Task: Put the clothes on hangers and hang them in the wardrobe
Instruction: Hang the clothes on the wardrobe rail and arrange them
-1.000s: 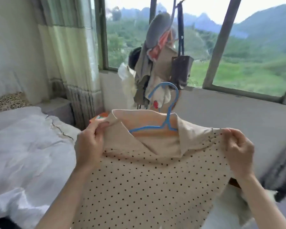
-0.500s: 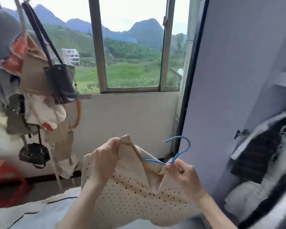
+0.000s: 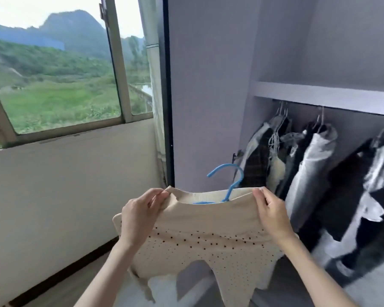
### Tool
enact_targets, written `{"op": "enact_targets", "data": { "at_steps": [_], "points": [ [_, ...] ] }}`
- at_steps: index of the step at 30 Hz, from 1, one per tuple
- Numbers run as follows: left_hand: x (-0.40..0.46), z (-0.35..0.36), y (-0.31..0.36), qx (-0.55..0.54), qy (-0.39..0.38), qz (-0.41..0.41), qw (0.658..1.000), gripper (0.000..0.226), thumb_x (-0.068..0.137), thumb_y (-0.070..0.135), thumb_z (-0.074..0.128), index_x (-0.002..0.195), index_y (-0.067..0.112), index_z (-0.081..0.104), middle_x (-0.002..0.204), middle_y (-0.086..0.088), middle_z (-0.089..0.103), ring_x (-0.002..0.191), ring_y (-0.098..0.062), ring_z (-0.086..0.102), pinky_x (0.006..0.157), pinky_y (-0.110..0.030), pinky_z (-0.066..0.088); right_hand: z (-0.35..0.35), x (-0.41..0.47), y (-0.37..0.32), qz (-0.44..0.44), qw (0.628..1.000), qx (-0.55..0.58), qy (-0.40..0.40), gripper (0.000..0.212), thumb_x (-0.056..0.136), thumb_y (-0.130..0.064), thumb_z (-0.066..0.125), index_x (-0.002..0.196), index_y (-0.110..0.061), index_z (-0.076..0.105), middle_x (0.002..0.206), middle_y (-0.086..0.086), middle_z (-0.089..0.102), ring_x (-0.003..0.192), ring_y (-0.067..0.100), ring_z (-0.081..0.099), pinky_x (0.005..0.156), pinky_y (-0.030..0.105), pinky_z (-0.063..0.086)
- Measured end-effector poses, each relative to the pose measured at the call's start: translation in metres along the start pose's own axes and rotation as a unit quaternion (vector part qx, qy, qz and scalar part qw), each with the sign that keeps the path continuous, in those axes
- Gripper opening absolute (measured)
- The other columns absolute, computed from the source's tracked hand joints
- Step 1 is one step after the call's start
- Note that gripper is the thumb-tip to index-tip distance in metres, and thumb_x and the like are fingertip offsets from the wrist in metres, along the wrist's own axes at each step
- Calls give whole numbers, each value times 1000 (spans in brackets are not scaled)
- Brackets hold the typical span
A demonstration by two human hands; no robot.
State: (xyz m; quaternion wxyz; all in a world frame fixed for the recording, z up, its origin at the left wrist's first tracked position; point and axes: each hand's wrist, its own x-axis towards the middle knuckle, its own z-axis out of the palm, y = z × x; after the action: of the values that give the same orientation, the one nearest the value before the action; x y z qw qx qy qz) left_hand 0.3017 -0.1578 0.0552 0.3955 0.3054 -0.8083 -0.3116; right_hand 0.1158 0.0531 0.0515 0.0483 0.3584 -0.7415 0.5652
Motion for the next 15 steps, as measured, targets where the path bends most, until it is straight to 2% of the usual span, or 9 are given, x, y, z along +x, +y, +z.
{"op": "enact_targets", "data": {
  "at_steps": [2,4,6,8,10,12,14,15],
  "points": [
    [4,29,8,-13,-20,-4,1000,17,90,35,56,83,31,70,61,7,64,68,-21,59,70,-34,42,-15,-7,9,33,999,-13,24,29,97,-28,38,77,-19,58,67,-1,59,60,-1,52,54,10,39],
    [8,59,17,-31,-39,1,999,18,91,39,54,83,34,69,61,7,63,70,-24,59,70,-35,41,-33,-14,16,76,996,-7,46,33,95,-36,37,78,-18,58,63,-6,56,57,1,48,55,13,38],
    [10,87,29,-46,-56,4,997,19,91,43,53,80,36,68,59,9,60,71,-24,58,68,-34,39,-53,-24,25,95,995,-16,28,36,86,-49,39,84,-19,58,57,-8,50,55,4,43,54,17,35],
    [11,112,44,-52,-74,19,996,23,91,45,51,83,33,69,60,10,60,72,-24,58,69,-34,39,-72,-34,38,104,993,-59,-3,34,84,-51,46,91,-22,61,65,-10,58,59,3,50,57,16,39],
    [13,136,59,-47,-96,35,994,28,91,48,48,85,29,69,63,9,62,73,-23,58,68,-34,39,-92,-39,53,105,989,-107,1,21,89,-36,56,90,-18,65,74,-5,60,68,8,55,64,22,43],
    [17,161,77,-46,-124,65,989,37,89,55,43,82,26,65,65,7,64,72,-23,59,66,-34,40,-115,-37,68,97,985,-136,28,12,89,-14,59,83,-9,68,72,-1,54,65,9,51,62,20,40],
    [22,181,93,-43,-175,109,977,39,86,64,39,84,31,61,67,9,65,71,-19,59,64,-30,41,-138,-29,75,108,980,-151,69,12,87,-6,61,77,-4,67,69,0,50,61,5,46,58,14,34],
    [25,191,101,-38,-211,135,968,32,87,64,38,87,38,57,67,10,64,69,-15,58,61,-25,39,-150,-23,78,119,977,-151,92,13,86,-6,62,75,-3,67,69,5,51,60,5,44,58,15,33]
  ]
}}
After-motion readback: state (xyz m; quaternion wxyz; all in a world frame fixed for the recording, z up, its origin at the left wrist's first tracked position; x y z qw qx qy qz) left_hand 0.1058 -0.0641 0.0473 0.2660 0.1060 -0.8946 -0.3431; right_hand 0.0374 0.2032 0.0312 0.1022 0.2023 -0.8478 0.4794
